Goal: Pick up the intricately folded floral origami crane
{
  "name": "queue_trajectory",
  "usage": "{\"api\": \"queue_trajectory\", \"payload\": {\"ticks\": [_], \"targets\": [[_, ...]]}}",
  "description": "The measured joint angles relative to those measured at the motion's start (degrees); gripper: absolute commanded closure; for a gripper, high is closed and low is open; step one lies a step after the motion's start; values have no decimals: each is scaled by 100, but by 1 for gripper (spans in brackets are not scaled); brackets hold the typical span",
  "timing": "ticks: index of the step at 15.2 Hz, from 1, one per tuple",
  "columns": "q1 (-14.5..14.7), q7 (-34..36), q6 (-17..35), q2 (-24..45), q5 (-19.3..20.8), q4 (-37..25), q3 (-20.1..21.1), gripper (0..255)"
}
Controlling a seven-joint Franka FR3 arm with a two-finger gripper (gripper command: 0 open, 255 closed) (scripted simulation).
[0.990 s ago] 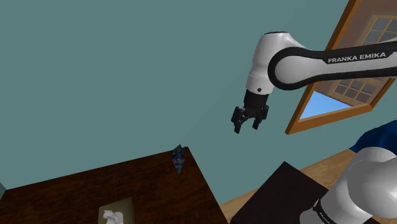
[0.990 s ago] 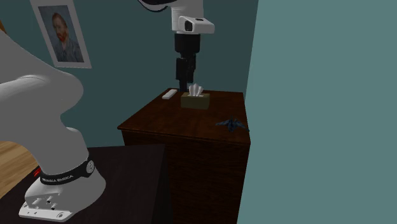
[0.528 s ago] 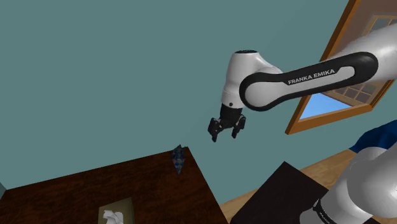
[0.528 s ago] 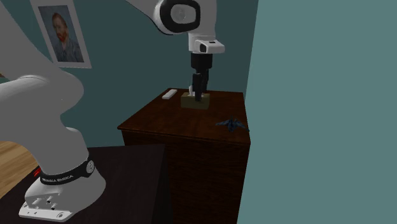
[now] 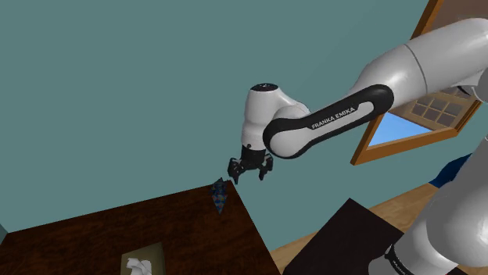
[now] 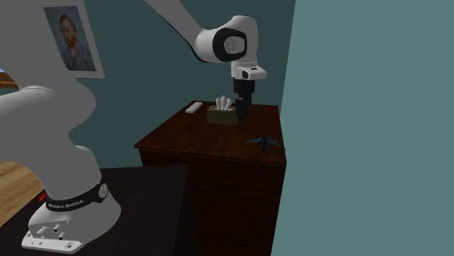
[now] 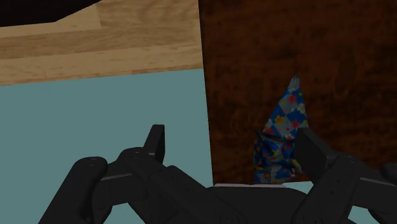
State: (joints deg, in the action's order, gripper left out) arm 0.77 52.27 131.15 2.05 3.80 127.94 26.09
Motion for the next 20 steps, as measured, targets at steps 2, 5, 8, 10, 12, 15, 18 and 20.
{"api": "queue_trajectory", "payload": {"ticks": [2, 5, 8, 10, 12, 15, 18, 20], "targets": [[77, 457, 123, 542, 441, -354, -9, 0], [297, 1074, 186, 1267, 1024, -924, -118, 0], [583, 1581, 176, 1977, 1507, -1569, -308, 0], [758, 1837, 183, 2322, 1720, -1872, -415, 0], [819, 1931, 269, 2502, 1827, -1951, -481, 0], [876, 2017, 400, 2692, 1935, -1994, -549, 0], [905, 2068, 505, 2812, 2004, -2002, -595, 0], [908, 2073, 525, 2822, 2013, -1999, -599, 255]]}}
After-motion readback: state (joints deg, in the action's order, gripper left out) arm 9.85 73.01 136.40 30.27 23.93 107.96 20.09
